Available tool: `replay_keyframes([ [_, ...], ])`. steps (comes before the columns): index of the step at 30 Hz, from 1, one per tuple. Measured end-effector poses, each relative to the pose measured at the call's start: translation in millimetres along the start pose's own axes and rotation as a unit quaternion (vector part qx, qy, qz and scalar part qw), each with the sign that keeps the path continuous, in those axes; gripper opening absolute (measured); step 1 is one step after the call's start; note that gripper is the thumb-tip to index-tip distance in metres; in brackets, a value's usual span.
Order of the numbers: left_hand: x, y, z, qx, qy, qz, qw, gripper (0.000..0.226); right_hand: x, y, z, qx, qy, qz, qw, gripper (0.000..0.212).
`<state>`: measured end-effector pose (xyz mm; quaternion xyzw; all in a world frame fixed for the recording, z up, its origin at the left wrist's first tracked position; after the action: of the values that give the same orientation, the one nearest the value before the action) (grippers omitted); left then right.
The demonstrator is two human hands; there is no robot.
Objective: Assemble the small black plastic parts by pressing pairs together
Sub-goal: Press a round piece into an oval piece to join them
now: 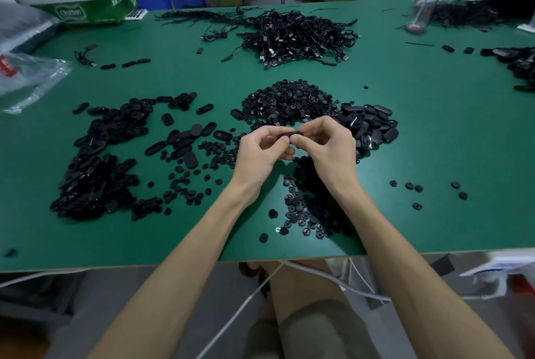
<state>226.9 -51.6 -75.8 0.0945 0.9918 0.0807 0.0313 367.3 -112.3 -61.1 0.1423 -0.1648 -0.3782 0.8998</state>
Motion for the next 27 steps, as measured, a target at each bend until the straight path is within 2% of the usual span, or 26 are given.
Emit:
replay_keyframes([
  [5,-0.1,-0.6,1.6,-0.006,-0.002,-0.001,1.0,0.015,-0.7,2.7,-3.1,-0.034,0.045,0.009,0.998,0.012],
  [13,-0.1,-0.6,1.1,-0.011,0.011,-0.026,1.0,0.014,-2.7,2.0,-2.9,-0.035,0.063,0.031,0.997,0.008],
  [19,-3.9,-2.0,-0.8,-0.062,0.076,-0.027,0.995,0.022,-2.7,0.7,-3.5,-0.033,0.06,0.031,0.997,0.009],
  [27,-3.2,-3.3,-3.2,-0.073,0.116,-0.057,0.989,0.021,-5.1,-0.1,-3.7,-0.011,0.049,0.048,0.998,0.014],
])
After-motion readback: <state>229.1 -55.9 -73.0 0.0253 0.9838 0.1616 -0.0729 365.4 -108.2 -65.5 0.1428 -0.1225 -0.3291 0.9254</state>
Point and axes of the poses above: each hand's wrist, its own y-axis towards the middle knuckle, its own x-axis out of the back of the hand, z = x × y, the point moved 2 cm from there along y, towards the middle knuckle, and after that the axes turned 12 degrees about -z, right-handed, at the moved point
